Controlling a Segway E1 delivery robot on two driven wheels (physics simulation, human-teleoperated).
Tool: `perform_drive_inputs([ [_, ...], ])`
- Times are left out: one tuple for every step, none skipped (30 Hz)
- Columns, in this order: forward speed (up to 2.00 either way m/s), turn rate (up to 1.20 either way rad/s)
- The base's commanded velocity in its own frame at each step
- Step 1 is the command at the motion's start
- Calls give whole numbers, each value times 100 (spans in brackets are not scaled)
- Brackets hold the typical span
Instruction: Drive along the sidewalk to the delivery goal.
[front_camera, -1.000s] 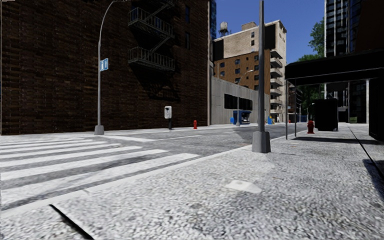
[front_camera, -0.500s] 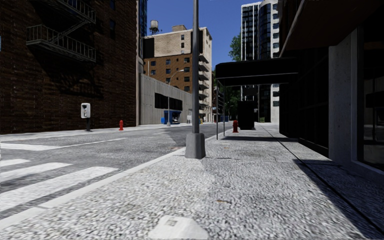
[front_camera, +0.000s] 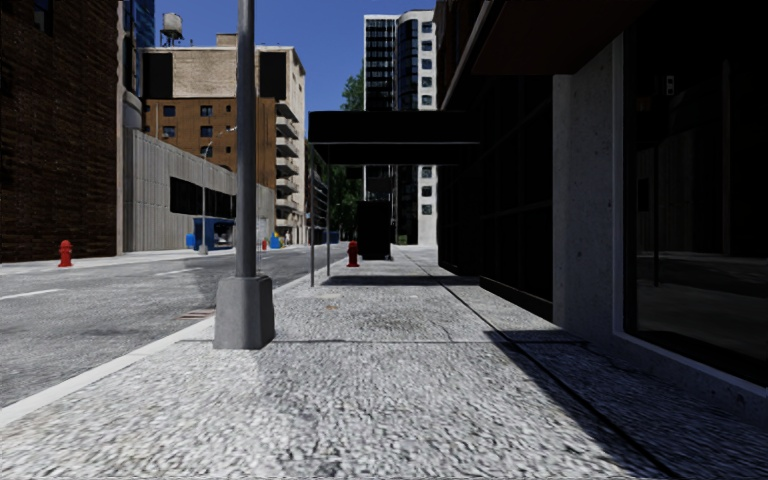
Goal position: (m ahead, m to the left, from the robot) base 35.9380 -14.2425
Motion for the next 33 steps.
perform_drive_inputs([
  [200, 0],
  [200, 0],
  [200, 0],
  [200, 0],
  [200, 0],
  [200, 0],
  [200, 0],
  [200, 0],
  [200, 0],
  [200, 0],
  [200, 0],
  [200, 0],
  [200, 0],
  [200, 0],
  [200, 0],
  [200, 0],
  [200, 0],
  [200, 0],
  [200, 0],
  [200, 0],
  [200, 0],
  [200, 0],
  [200, 0],
  [200, 0],
  [200, 0],
  [200, 0],
  [200, 0],
  [200, 0],
  [200, 0],
  [200, 0],
  [200, 0],
  [200, 0],
  [200, 0],
])
